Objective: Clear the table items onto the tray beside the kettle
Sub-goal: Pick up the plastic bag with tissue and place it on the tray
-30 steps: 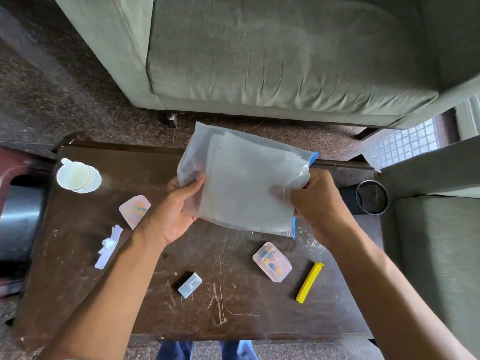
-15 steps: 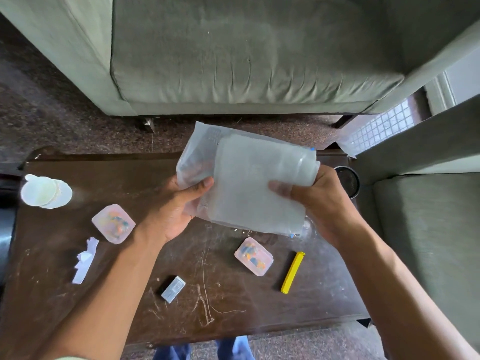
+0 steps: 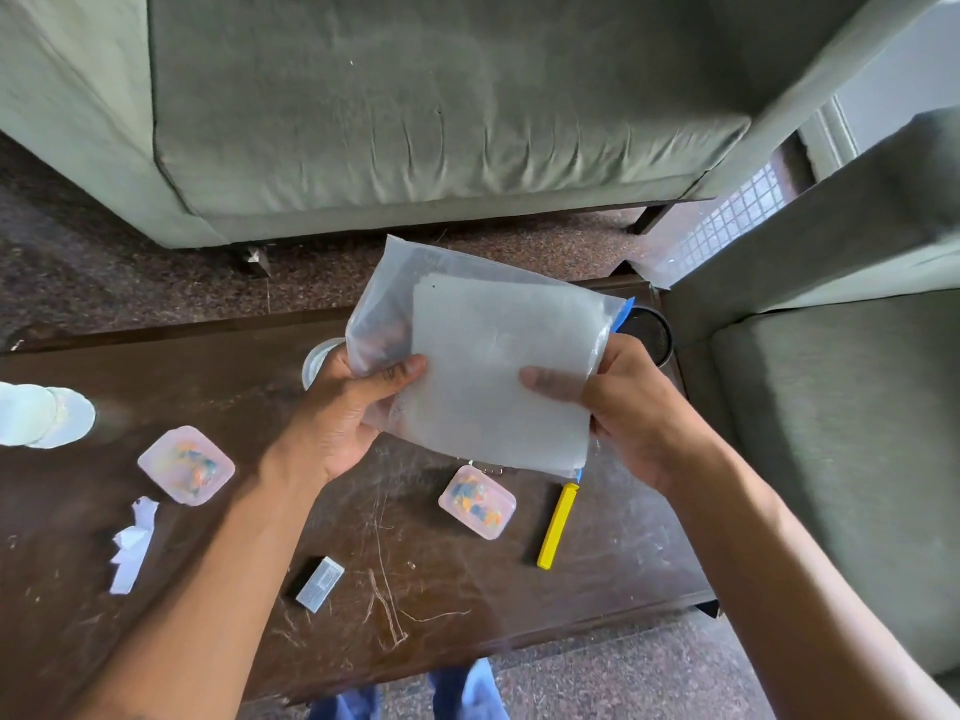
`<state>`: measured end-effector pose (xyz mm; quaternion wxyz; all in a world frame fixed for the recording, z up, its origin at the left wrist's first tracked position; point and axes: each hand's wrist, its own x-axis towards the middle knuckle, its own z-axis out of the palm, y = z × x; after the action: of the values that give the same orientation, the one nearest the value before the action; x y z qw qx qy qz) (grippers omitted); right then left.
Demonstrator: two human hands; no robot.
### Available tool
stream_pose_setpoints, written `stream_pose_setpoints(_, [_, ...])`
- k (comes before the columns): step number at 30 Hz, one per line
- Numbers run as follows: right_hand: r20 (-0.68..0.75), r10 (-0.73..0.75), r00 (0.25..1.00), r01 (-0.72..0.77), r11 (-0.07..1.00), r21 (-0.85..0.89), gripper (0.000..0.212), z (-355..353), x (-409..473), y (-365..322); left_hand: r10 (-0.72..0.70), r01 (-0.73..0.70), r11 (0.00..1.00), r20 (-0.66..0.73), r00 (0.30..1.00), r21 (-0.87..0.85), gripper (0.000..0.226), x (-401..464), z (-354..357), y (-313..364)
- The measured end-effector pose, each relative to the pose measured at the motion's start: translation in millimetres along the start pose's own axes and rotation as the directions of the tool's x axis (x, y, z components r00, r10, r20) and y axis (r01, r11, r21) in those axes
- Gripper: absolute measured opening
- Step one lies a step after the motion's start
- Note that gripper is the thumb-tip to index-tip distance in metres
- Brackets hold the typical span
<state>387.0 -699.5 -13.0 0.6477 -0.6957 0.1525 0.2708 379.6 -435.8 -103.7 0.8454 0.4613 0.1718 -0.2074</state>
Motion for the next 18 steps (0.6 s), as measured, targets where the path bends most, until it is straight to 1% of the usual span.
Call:
stream_pose_setpoints(2, [-0.017, 0.018, 1.000, -0.018, 1.000, 0.011, 0.020, -4, -2, 2, 0.002, -0.002, 1.000, -0.002, 1.000, 0.000, 0.040, 1, 1, -2])
stream_pose_setpoints(5, [-0.067, 0.001, 0.998, 0.000, 1.000, 0.012, 0.020, -8, -4, 4, 0.013, -0.013, 1.000, -0.013, 1.000, -0.002, 0.040, 2, 2, -5])
stream_pose_setpoints(8, [-0.140, -0.052, 0.989, 0.058, 0.997, 0.042, 0.025, -16, -6, 5, 0.039, -0.039, 0.999, -0.050, 0.998, -0.006, 0.037, 5, -1, -6])
stream_pose_setpoints(13, [-0.235, -0.120, 0.965, 0.147, 0.984, 0.103, 0.032, -46, -10, 7, 0.065, -0.065, 0.998, -0.042, 0.997, -0.016, 0.039, 2, -9, -3])
stream_pose_setpoints(18, [-0.311, -0.133, 0.941, 0.168, 0.982, 0.087, 0.043, -84, -11, 7, 0.077, -0.081, 0.996, -0.089, 0.993, -0.039, 0.042, 3, -13, 0])
